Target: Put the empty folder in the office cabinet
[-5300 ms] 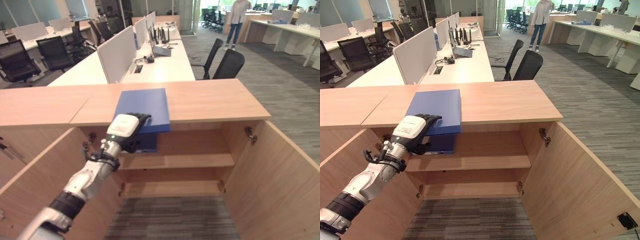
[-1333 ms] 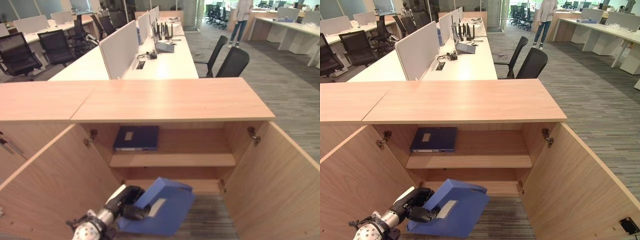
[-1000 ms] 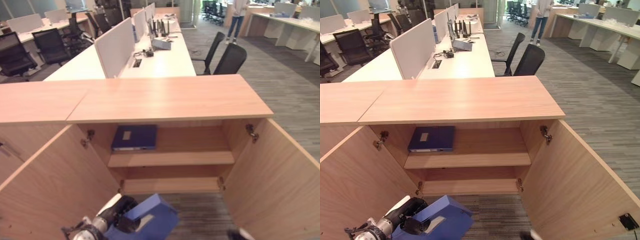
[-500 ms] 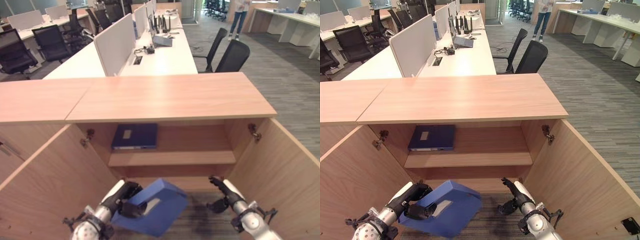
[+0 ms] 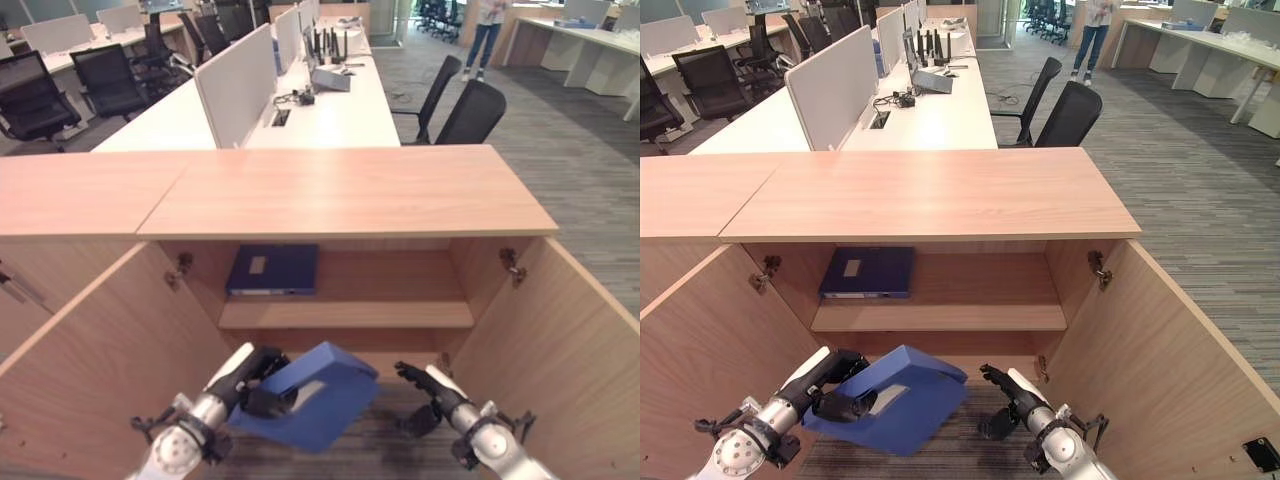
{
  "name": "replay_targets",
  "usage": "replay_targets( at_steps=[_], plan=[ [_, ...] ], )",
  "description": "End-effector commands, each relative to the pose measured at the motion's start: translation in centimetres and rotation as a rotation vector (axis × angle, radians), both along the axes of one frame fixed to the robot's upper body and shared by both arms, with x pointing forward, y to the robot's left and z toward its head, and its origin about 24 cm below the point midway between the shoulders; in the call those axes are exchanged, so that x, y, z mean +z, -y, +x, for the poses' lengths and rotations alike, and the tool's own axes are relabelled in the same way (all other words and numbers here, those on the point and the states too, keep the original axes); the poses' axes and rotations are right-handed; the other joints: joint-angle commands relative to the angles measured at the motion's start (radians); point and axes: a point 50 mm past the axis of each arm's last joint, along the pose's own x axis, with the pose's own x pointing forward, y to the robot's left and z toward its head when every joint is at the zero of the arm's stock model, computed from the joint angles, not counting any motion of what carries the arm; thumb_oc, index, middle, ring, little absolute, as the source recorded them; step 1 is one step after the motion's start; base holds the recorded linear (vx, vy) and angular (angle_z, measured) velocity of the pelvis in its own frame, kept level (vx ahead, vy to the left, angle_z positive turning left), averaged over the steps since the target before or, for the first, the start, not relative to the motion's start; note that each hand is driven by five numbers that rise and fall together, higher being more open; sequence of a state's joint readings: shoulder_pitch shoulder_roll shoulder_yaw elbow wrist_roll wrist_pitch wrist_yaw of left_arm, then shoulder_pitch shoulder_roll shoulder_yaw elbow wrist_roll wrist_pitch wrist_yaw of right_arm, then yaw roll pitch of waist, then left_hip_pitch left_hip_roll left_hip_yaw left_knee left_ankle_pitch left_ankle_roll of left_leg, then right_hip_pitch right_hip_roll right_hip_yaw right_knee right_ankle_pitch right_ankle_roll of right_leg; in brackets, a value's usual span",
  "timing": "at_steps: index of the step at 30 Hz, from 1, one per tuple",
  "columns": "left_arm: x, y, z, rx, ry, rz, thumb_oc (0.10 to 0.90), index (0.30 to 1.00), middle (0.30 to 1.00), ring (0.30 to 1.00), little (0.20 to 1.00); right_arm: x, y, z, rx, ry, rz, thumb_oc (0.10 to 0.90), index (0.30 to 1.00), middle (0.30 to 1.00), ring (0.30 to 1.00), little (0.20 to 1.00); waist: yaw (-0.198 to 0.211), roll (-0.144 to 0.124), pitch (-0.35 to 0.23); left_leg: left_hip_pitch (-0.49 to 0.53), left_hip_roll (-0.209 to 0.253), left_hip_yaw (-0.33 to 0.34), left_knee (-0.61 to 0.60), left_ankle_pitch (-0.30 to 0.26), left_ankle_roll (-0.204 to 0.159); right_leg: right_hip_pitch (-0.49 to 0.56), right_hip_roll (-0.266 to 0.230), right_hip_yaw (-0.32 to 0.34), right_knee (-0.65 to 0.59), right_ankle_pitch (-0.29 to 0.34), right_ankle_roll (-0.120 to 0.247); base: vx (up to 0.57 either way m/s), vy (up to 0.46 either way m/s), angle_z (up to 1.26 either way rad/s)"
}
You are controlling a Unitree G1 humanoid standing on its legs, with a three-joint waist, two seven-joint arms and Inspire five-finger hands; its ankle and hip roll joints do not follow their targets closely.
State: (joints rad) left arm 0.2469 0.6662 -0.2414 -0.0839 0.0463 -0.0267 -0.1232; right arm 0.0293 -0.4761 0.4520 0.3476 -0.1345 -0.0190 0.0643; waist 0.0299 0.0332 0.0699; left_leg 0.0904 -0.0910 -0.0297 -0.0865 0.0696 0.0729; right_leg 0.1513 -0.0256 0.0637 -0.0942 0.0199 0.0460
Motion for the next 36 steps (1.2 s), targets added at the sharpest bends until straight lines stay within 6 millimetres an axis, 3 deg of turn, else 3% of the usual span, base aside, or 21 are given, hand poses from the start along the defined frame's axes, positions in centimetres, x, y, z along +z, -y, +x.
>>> replay_targets(
  at_steps=[1, 22, 27, 31, 36],
  plan=[
    [6.5, 3.0, 3.1, -0.169, 0.349, -0.098, 0.4, 0.3, 0.3, 0.3, 0.3, 5.9, -2.7, 4.3, 0.108, 0.305, 0.098, 0.8, 0.9, 0.9, 0.9, 0.9, -0.007, -0.018, -0.036, 0.021, 0.004, -0.054, -0.001, -0.114, -0.018, 0.013, -0.03, -0.07, 0.013, -0.051, 0.035, 0.0, 0.0, 0.0],
    [8.1, 4.4, 3.7, -0.255, 0.404, -0.117, 0.4, 0.3, 0.3, 0.3, 0.3, 8.1, -4.6, 5.5, 0.193, 0.404, 0.104, 0.8, 0.9, 0.9, 0.9, 0.9, -0.001, -0.024, -0.044, 0.022, 0.003, -0.058, -0.001, -0.114, -0.019, 0.017, -0.033, -0.073, 0.012, -0.053, 0.036, 0.0, 0.0, 0.0],
    [7.8, 4.1, 3.7, -0.248, 0.383, -0.108, 0.4, 0.3, 0.3, 0.3, 0.3, 8.0, -3.7, 5.6, 0.164, 0.404, 0.082, 0.8, 0.9, 0.9, 0.9, 0.9, 0.0, -0.024, -0.047, 0.022, 0.003, -0.06, -0.001, -0.114, -0.019, 0.016, -0.034, -0.076, 0.012, -0.052, 0.035, 0.0, 0.0, 0.0],
    [7.6, 3.2, 3.5, -0.226, 0.367, -0.087, 0.4, 0.3, 0.3, 0.3, 0.3, 7.9, -1.8, 5.7, 0.096, 0.403, 0.04, 0.8, 0.9, 0.9, 0.9, 0.9, 0.0, -0.024, -0.047, 0.023, 0.003, -0.06, -0.001, -0.114, -0.02, 0.016, -0.034, -0.076, 0.011, -0.05, 0.035, 0.0, 0.0, 0.0],
    [7.7, 3.1, 3.5, -0.224, 0.363, -0.089, 0.4, 0.3, 0.3, 0.3, 0.3, 8.1, -1.3, 5.9, 0.069, 0.411, 0.042, 0.8, 0.9, 0.9, 0.9, 0.9, 0.002, -0.026, -0.047, 0.023, 0.003, -0.06, -0.001, -0.113, -0.02, 0.015, -0.033, -0.075, 0.011, -0.049, 0.035, 0.0, 0.0, 0.0]
  ],
)
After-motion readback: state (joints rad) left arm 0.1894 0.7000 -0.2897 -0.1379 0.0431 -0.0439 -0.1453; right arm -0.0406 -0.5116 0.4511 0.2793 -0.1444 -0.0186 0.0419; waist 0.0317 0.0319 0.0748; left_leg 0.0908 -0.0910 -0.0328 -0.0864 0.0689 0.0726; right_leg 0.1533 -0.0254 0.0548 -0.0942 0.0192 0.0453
